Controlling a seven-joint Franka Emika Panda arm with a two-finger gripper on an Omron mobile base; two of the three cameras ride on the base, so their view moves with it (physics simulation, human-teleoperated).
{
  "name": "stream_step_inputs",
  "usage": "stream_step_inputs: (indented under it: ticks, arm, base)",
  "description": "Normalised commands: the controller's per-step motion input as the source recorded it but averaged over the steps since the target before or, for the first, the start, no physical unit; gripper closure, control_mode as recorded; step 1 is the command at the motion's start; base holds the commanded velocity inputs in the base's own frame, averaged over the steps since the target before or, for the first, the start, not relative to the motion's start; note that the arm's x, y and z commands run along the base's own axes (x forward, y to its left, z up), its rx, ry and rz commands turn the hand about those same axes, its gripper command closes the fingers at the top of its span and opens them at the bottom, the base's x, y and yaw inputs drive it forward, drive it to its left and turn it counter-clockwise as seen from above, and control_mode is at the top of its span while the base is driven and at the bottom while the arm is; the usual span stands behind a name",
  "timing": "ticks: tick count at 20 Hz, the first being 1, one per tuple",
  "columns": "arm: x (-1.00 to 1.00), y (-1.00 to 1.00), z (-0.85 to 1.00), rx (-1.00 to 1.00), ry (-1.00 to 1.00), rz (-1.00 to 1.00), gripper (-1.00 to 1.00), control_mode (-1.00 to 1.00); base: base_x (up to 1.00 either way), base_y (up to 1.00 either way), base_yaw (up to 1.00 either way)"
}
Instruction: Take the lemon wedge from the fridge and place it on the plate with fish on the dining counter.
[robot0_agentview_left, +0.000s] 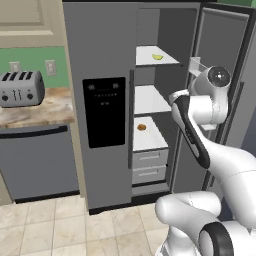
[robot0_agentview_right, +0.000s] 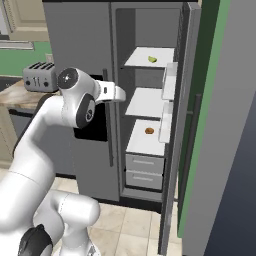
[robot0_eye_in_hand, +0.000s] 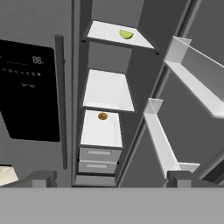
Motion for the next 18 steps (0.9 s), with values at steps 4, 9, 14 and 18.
stream_step_inputs:
  ticks: [4,9,14,18]
  arm:
    - [0.0,0.0,0.0,0.0,0.0,0.0,-1.0,-1.0]
    - [0.0,0.0,0.0,0.0,0.0,0.0,-1.0,-1.0]
    - [0.12,0.0,0.0,0.0,0.0,0.0,-1.0,1.0]
    - [0.0,0.0,0.0,0.0,0.0,0.0,-1.0,1.0]
  base:
    - [0.0,0.0,0.0]
    - [0.0,0.0,0.0]
    - [0.32,0.0,0.0]
    - [0.59,0.0,0.0]
